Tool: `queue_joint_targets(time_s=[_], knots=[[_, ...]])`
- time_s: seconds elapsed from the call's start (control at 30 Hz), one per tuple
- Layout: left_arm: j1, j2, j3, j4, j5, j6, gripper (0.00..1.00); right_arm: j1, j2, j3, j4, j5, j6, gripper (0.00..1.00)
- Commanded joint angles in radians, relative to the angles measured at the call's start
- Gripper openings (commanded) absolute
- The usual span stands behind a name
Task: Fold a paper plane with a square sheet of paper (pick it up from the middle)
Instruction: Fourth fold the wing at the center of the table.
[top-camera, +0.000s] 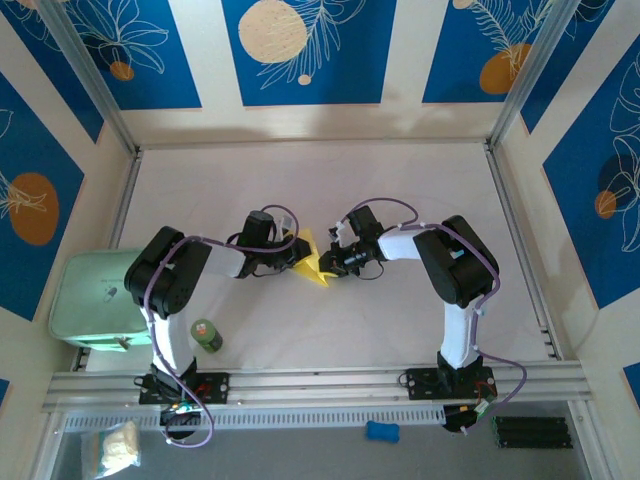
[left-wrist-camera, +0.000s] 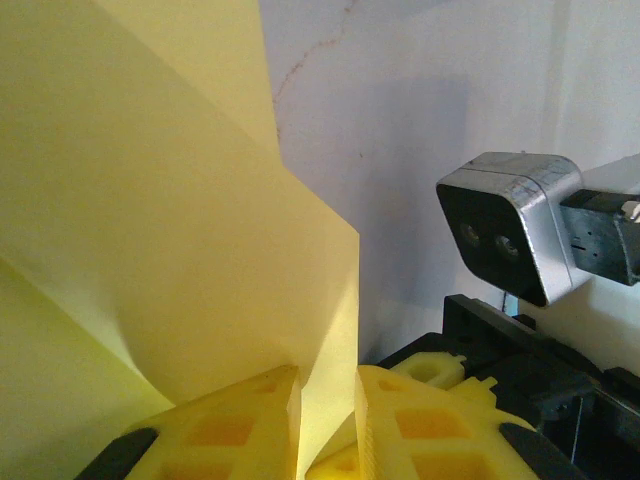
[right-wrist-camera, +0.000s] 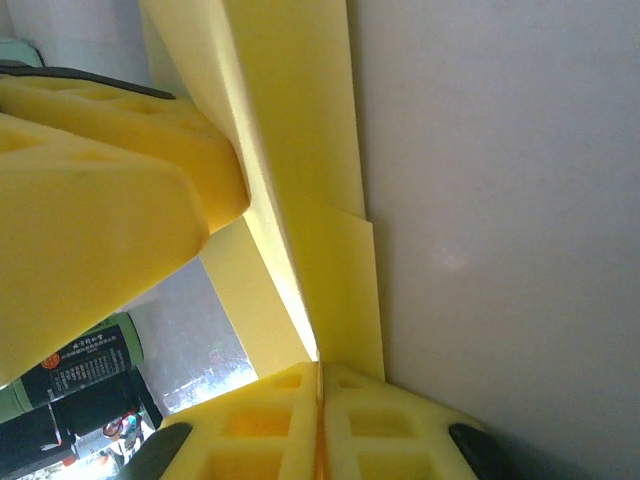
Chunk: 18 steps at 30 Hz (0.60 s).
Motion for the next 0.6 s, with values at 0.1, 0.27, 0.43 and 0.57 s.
queue_joint_targets(time_s=[0.1, 0.27, 0.43, 0.57], knots=[[-0.002, 0.023, 0.016, -0.007, 0.001, 0.027, 0.22, 0.006, 0.062, -0.008, -0.051, 0.065, -0.019, 0.1], [-0.001, 0.031, 0.005, 0.0, -0.002, 0.027, 0.22, 0.007, 0.039, -0.006, -0.05, 0.04, -0.016, 0.15], [0.0, 0.035, -0.008, 0.018, -0.007, 0.019, 0.22, 0.006, 0.002, 0.01, -0.077, 0.006, -0.011, 0.17], [-0.001, 0.034, -0.013, 0.014, -0.014, 0.023, 0.22, 0.003, -0.034, 0.024, -0.104, -0.014, -0.004, 0.2]])
